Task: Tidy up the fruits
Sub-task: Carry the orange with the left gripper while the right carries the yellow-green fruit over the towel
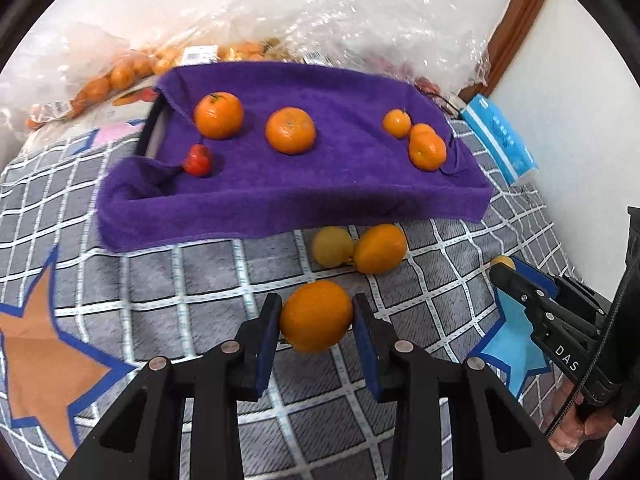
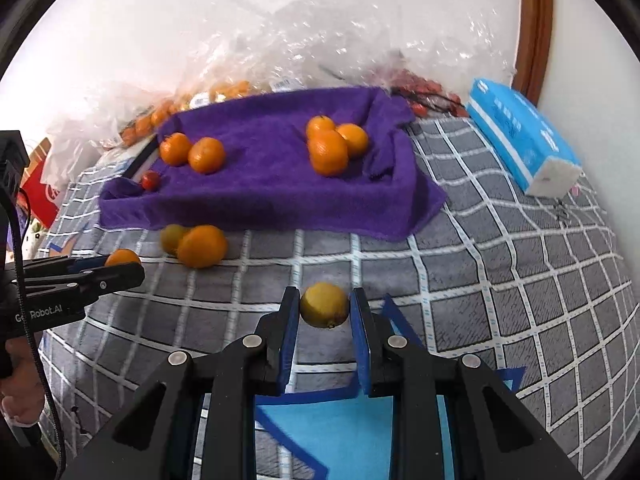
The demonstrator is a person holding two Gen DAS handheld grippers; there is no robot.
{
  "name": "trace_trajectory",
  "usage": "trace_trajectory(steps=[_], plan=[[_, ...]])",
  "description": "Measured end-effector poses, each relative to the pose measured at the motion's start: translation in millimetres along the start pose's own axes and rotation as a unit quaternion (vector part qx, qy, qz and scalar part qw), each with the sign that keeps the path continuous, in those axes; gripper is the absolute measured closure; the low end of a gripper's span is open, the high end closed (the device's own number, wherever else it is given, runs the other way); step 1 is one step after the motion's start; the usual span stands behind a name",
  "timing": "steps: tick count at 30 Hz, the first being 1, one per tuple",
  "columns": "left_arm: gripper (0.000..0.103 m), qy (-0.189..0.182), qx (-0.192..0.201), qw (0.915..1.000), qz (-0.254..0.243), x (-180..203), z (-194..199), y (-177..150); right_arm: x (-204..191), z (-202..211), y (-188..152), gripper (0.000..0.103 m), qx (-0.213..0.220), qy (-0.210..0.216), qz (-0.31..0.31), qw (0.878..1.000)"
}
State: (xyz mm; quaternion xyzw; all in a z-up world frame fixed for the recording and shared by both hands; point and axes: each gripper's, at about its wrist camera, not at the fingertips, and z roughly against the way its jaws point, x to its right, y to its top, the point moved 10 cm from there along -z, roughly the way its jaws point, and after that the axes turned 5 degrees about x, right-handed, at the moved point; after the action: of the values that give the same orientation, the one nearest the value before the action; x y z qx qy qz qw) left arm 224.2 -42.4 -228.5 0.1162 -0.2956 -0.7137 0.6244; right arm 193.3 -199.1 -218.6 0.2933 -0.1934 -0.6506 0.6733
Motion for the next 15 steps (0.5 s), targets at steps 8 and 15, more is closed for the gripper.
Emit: trace_trajectory(steps=[8, 15], plan=[[0.069, 0.000, 0.030, 0.9995, 0.013, -11.2, 30.2, 13.0, -20.8, 23.7, 21.0, 0.078, 0.025, 0.006, 0.010, 1.000], [0.069, 0.002, 0.055, 0.9982, 0.024, -16.3, 53.7, 22.7, -28.9, 38.7, 36.4, 0.078, 0.043, 0.007, 0.013, 0.999]])
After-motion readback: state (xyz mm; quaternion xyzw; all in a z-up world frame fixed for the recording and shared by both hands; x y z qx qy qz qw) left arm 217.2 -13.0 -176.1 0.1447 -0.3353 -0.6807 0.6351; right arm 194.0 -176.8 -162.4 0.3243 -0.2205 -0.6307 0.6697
